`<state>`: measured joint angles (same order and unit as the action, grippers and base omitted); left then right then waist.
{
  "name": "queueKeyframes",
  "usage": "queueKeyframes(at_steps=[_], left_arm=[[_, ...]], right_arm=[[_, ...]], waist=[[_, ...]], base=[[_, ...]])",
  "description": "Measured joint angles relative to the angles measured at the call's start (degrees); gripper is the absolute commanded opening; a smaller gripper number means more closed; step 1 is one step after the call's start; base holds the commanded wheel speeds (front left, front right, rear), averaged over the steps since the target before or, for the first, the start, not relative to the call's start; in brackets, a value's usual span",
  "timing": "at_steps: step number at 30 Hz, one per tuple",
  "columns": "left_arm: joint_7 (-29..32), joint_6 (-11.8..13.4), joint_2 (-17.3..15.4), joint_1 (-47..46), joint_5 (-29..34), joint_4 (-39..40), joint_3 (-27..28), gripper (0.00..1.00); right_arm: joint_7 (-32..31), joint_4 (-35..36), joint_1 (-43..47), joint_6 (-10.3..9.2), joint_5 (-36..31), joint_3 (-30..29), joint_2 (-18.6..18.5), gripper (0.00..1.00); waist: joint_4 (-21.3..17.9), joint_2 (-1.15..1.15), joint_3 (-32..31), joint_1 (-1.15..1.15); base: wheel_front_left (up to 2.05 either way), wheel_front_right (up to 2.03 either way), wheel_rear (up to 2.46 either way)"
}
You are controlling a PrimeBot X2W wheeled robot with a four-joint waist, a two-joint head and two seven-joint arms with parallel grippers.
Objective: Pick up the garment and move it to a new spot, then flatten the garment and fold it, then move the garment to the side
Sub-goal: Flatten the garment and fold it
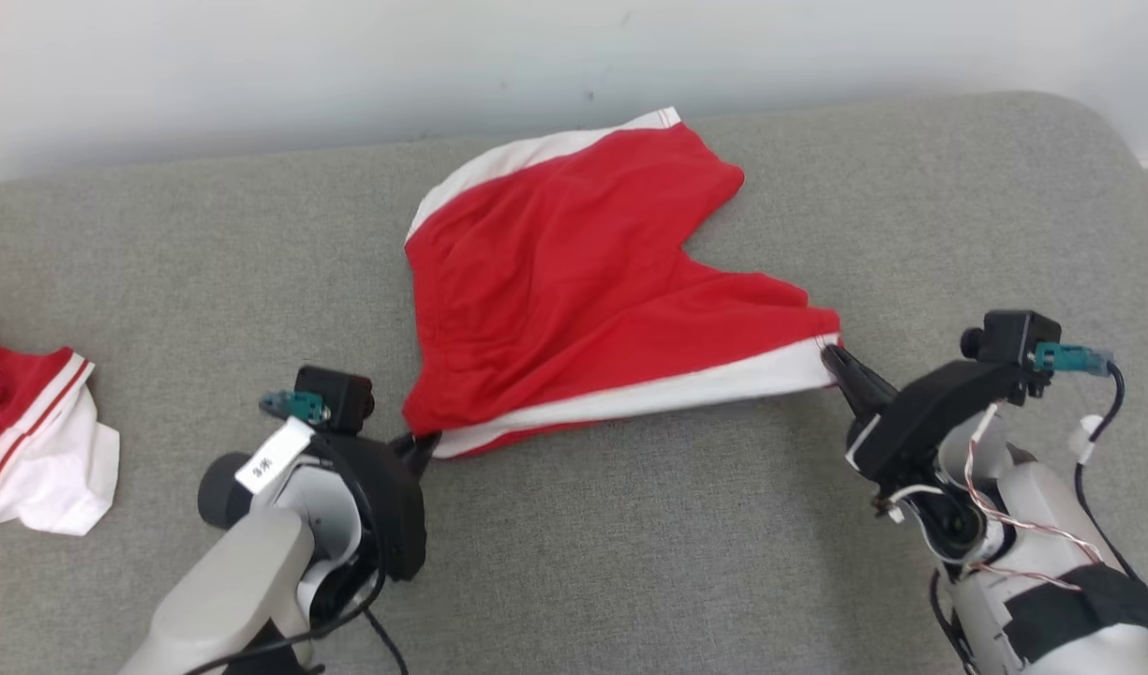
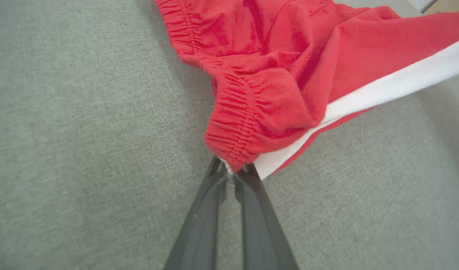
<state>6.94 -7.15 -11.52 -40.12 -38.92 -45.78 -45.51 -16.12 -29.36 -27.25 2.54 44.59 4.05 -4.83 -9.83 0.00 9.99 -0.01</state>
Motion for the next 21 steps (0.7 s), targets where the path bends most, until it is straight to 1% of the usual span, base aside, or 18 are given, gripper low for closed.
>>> queueKeyframes(at_steps=[4,12,17,21], left_arm=[[-0.19,-0.30,-0.93,1.54,0.00,0.85,-1.88,0.00],[-1.64,-0.38,-2.36,5.79,-1.44,4.23,-5.25,0.00],[-3.02,-0.42,-4.10,8.14,-2.67,5.82,-5.57,0.00],[-4.05,-0.42,-5.59,10.59,-3.91,7.40,-5.78,0.00]], right_arm=[[-0.59,-0.44,3.17,0.48,-0.66,0.40,-2.03,0.00],[-2.11,-1.32,11.34,0.47,-0.90,0.58,-2.68,0.00],[-3.19,0.51,15.90,0.58,-0.91,1.86,-2.69,0.00],[-3.79,3.49,19.74,0.77,-1.13,2.49,-2.75,0.00]], waist=[[0.26,0.00,-1.32,0.00],[1.69,0.00,-3.48,0.00],[2.42,0.00,-4.79,0.00],[2.71,0.00,-6.09,0.00]], base=[[0.00,0.00,0.00],[0.00,0.00,0.00],[0.00,0.00,0.00],[0.00,0.00,0.00]])
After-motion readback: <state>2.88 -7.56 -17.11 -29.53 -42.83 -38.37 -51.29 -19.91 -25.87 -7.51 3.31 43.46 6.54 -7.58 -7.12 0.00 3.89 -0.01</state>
